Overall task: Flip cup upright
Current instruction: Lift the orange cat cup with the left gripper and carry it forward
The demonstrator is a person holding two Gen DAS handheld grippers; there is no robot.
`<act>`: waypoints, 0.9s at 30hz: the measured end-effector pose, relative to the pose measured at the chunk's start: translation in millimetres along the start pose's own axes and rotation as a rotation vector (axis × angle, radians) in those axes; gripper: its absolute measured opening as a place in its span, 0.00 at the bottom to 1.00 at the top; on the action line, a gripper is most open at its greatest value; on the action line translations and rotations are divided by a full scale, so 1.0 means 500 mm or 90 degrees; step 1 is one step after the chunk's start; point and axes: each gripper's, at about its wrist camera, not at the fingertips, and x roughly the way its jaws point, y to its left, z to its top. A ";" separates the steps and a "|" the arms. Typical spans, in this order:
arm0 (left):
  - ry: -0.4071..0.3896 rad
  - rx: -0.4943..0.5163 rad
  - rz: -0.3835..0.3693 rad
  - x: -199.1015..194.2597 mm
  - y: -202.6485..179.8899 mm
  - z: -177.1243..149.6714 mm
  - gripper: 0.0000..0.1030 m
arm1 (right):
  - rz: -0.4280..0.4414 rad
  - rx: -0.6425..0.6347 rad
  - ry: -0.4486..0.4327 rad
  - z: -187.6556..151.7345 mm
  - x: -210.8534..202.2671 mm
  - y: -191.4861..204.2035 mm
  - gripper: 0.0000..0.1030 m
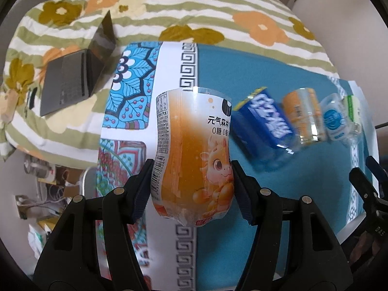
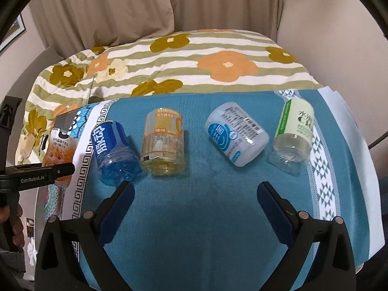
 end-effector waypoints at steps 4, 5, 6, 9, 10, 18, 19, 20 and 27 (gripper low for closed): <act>-0.023 -0.005 0.000 -0.044 -0.047 -0.033 0.64 | 0.009 -0.019 -0.015 -0.007 -0.033 -0.023 0.98; -0.027 -0.006 0.000 -0.052 -0.060 -0.041 0.64 | 0.013 -0.022 -0.019 -0.010 -0.042 -0.031 0.98; -0.031 -0.006 -0.002 -0.061 -0.075 -0.051 0.64 | 0.017 -0.026 -0.022 -0.014 -0.052 -0.041 0.98; -0.041 -0.004 -0.008 -0.080 -0.127 -0.081 0.64 | 0.024 -0.036 -0.031 -0.028 -0.080 -0.074 0.98; -0.043 -0.004 -0.012 -0.085 -0.147 -0.092 0.64 | 0.025 -0.039 -0.032 -0.032 -0.086 -0.084 0.98; -0.030 0.009 -0.047 -0.066 -0.305 -0.167 0.64 | 0.038 -0.062 -0.042 -0.084 -0.129 -0.191 0.98; -0.027 0.011 -0.051 -0.061 -0.320 -0.175 0.64 | 0.039 -0.065 -0.042 -0.091 -0.133 -0.204 0.98; -0.025 0.013 -0.056 -0.054 -0.338 -0.183 0.64 | 0.039 -0.067 -0.042 -0.096 -0.136 -0.213 0.98; 0.013 0.024 -0.068 0.017 -0.426 -0.209 0.64 | 0.026 -0.064 -0.021 -0.133 -0.126 -0.287 0.98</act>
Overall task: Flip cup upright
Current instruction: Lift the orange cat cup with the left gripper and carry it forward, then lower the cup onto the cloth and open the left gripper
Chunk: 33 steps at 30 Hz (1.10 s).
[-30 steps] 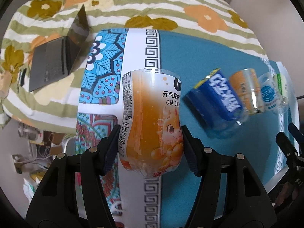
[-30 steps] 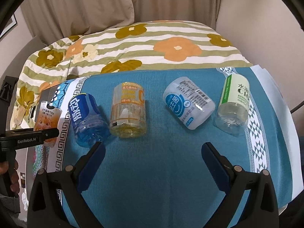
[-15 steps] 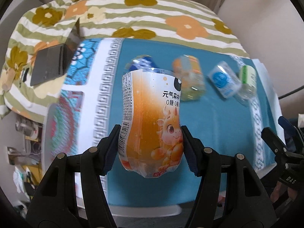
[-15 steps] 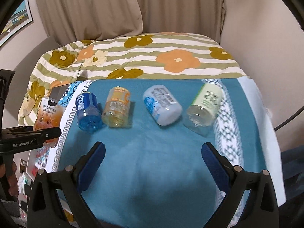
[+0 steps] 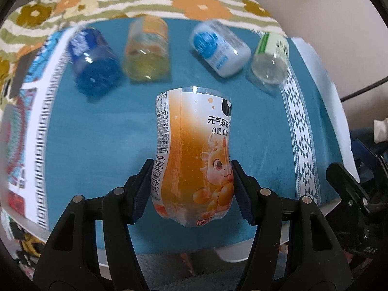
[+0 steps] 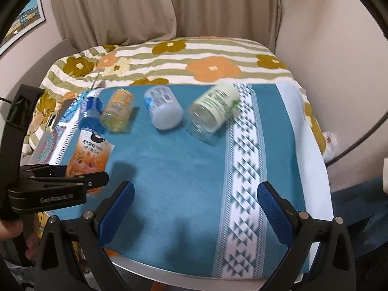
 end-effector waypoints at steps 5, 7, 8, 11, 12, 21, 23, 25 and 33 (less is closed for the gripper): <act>0.022 0.003 0.011 0.043 -0.018 -0.005 0.64 | -0.002 0.027 0.020 -0.025 0.020 -0.040 0.98; 0.029 0.000 0.018 0.053 -0.019 -0.007 0.64 | -0.002 0.032 0.025 -0.031 0.023 -0.049 0.98; 0.031 -0.001 0.023 0.056 -0.020 -0.008 0.64 | -0.002 0.033 0.026 -0.033 0.024 -0.051 0.98; 0.036 0.000 0.033 0.063 -0.024 -0.010 0.64 | -0.003 0.035 0.028 -0.036 0.026 -0.058 0.98; 0.039 0.001 0.035 0.064 -0.026 -0.009 0.65 | -0.003 0.036 0.028 -0.036 0.025 -0.059 0.98; 0.034 0.006 0.045 0.068 -0.036 -0.003 0.94 | -0.005 0.046 0.027 -0.038 0.022 -0.070 0.98; 0.035 0.006 0.045 0.067 -0.034 -0.002 0.94 | -0.006 0.047 0.025 -0.039 0.019 -0.068 0.98; 0.032 0.006 0.042 0.060 -0.033 -0.004 0.94 | -0.005 0.049 0.024 -0.039 0.016 -0.065 0.98; -0.006 0.011 0.052 -0.022 -0.037 -0.007 0.94 | 0.007 0.049 0.008 -0.020 -0.019 -0.056 0.98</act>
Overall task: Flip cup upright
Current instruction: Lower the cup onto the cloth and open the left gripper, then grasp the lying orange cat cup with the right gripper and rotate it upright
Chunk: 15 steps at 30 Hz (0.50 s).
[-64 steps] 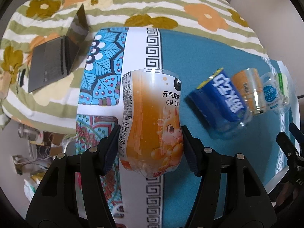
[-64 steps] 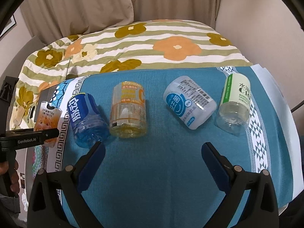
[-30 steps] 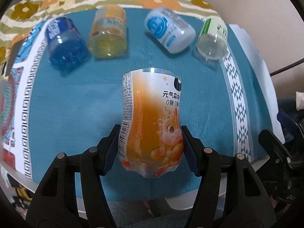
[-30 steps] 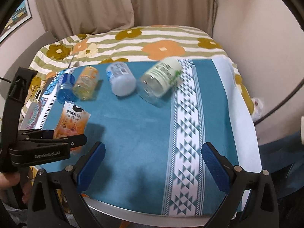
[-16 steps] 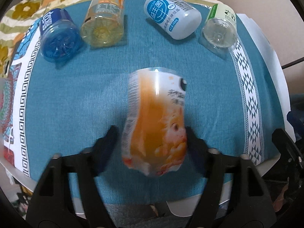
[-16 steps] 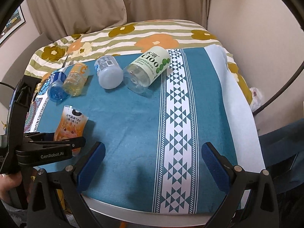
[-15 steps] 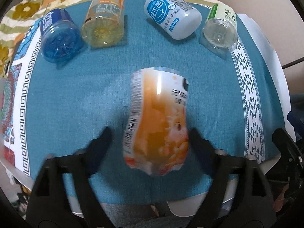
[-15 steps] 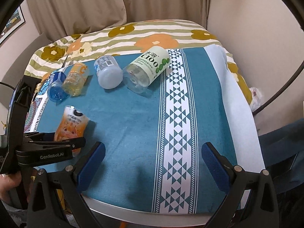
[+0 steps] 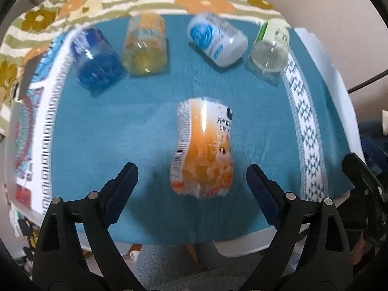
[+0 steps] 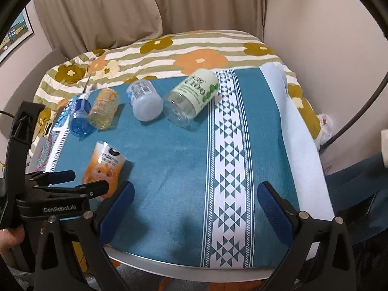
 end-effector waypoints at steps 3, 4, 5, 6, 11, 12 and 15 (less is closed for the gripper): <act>-0.031 -0.009 0.010 -0.057 0.021 -0.005 1.00 | 0.020 -0.008 -0.003 0.024 -0.021 0.007 0.98; -0.038 -0.012 0.016 -0.073 0.030 -0.005 1.00 | 0.027 -0.011 -0.001 0.032 -0.025 0.011 0.98; -0.046 -0.015 0.022 -0.089 0.042 -0.006 1.00 | 0.033 -0.013 0.004 0.042 -0.029 0.016 0.98; -0.053 -0.018 0.025 -0.103 0.054 -0.008 1.00 | 0.040 -0.016 0.013 0.054 -0.032 0.022 0.98; -0.066 -0.036 0.016 -0.145 0.139 -0.014 1.00 | 0.076 -0.027 0.083 0.104 -0.014 0.064 0.98; -0.066 -0.040 0.009 -0.147 0.156 -0.014 1.00 | 0.079 -0.025 0.096 0.110 -0.006 0.071 0.98; -0.069 -0.047 -0.003 -0.151 0.203 -0.019 1.00 | 0.103 -0.007 0.140 0.129 0.024 0.090 0.98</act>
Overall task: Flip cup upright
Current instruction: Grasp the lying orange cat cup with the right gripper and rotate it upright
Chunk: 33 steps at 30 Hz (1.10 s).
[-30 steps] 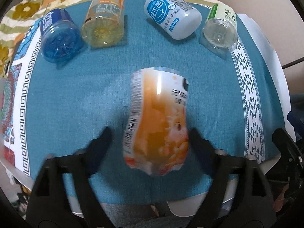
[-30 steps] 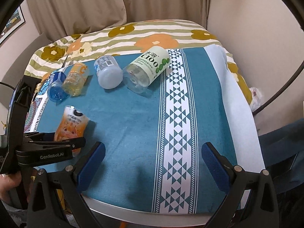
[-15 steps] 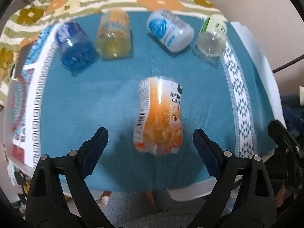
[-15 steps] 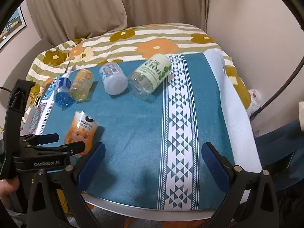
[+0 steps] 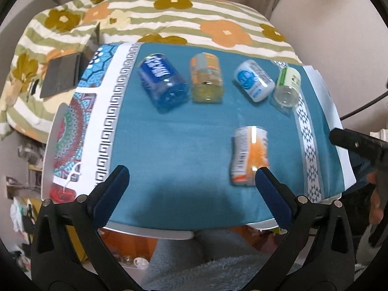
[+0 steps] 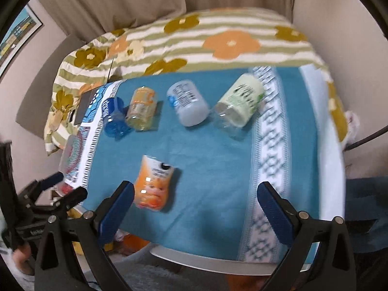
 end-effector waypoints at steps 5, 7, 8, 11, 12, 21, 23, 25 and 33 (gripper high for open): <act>0.005 0.006 0.002 0.020 0.070 0.006 1.00 | 0.056 0.061 0.093 0.037 0.086 0.027 0.98; 0.016 0.010 0.007 0.040 0.098 0.012 1.00 | 0.070 0.085 0.125 0.047 0.120 0.032 0.98; 0.020 0.012 0.007 0.048 0.108 0.014 1.00 | 0.077 0.098 0.141 0.051 0.139 0.034 0.98; 0.039 0.007 0.000 0.077 0.147 0.021 1.00 | 0.090 0.129 0.180 0.062 0.188 0.038 0.90; 0.046 0.003 -0.003 0.088 0.158 0.024 1.00 | 0.095 0.139 0.194 0.064 0.205 0.039 0.85; 0.083 0.002 -0.025 0.155 0.198 0.044 1.00 | 0.120 0.208 0.264 0.064 0.277 0.029 0.68; 0.085 0.007 -0.029 0.162 0.199 0.048 1.00 | 0.118 0.211 0.272 0.063 0.284 0.028 0.66; 0.088 0.011 -0.032 0.169 0.199 0.051 1.00 | 0.119 0.214 0.277 0.064 0.291 0.028 0.63; 0.089 0.011 -0.038 0.174 0.199 0.059 1.00 | 0.125 0.216 0.281 0.063 0.301 0.023 0.49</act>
